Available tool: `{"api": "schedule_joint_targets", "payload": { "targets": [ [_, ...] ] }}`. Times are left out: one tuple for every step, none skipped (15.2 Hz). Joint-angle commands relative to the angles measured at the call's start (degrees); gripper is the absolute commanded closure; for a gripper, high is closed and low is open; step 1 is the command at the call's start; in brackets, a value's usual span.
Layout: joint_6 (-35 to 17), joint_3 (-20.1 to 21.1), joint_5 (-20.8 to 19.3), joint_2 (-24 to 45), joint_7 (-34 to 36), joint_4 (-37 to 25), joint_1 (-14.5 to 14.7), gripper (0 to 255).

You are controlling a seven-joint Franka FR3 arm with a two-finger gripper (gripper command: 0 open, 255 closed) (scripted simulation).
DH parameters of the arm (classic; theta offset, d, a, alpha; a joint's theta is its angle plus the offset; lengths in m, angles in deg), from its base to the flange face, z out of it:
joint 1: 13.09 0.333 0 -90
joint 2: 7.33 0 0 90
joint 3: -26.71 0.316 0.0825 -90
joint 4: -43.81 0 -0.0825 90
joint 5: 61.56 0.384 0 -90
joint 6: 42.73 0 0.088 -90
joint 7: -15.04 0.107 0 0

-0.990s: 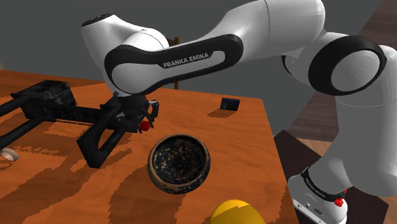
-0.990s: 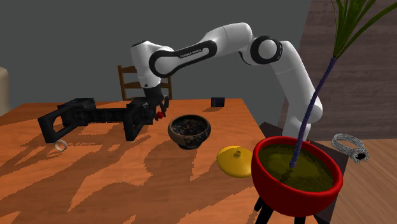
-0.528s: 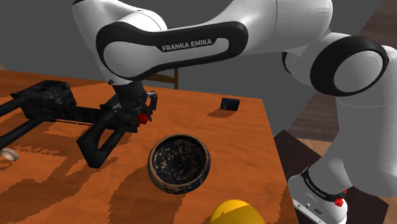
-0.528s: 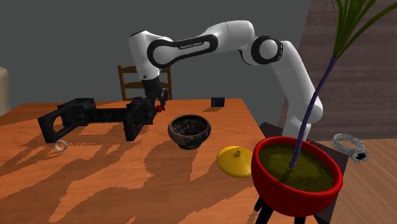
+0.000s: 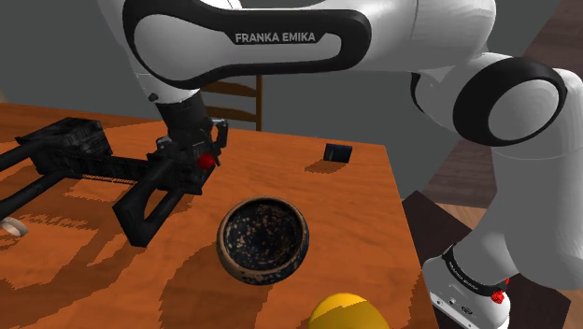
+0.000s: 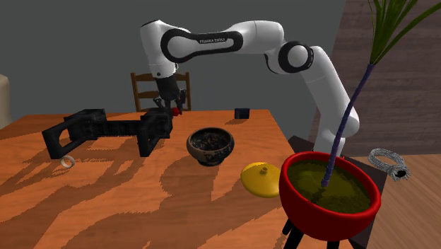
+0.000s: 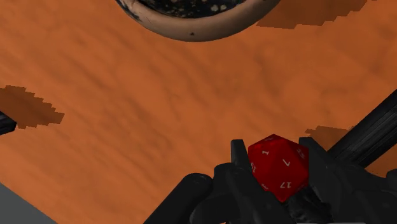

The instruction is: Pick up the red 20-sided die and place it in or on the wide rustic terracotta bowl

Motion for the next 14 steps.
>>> {"api": "schedule_joint_targets", "payload": {
  "targets": [
    [1.9, 0.0, -0.1, 0.3, -0.1, -2.3, 0.5, 255],
    [2.9, -0.1, -0.2, 0.6, -0.2, -3.6, 0.8, 255],
    [3.9, -0.1, -0.3, 0.9, -0.3, -5.0, 1.1, 255],
    [5.0, -0.2, -0.4, 1.3, -0.3, -6.4, 1.4, 255],
    [5.4, -0.2, -0.5, 1.5, -0.4, -7.1, 1.6, 255],
    [3.0, 0.5, 0.7, -2.2, 0.4, -0.9, 0.2, 255],
    [1.0, 1.2, 1.7, -5.4, 1.0, 4.3, -1.0, 255],
    [-0.7, 1.8, 2.8, -8.3, 1.6, 8.9, -2.0, 255],
    [-2.2, 2.3, 3.8, -11.0, 2.0, 13.0, -2.8, 255],
    [-3.5, 2.8, 4.9, -13.6, 2.4, 16.7, -3.4, 255],
    [-4.7, 3.2, 5.9, -16.0, 2.7, 20.1, -4.0, 255],
    [-5.8, 3.6, 7.0, -18.4, 2.9, 23.4, -4.5, 255],
    [-6.7, 4.0, 8.1, -20.7, 3.1, 26.4, -4.9, 255],
    [-7.6, 4.4, 9.2, -23.0, 3.3, 29.2, -5.2, 255]
  ]
}}
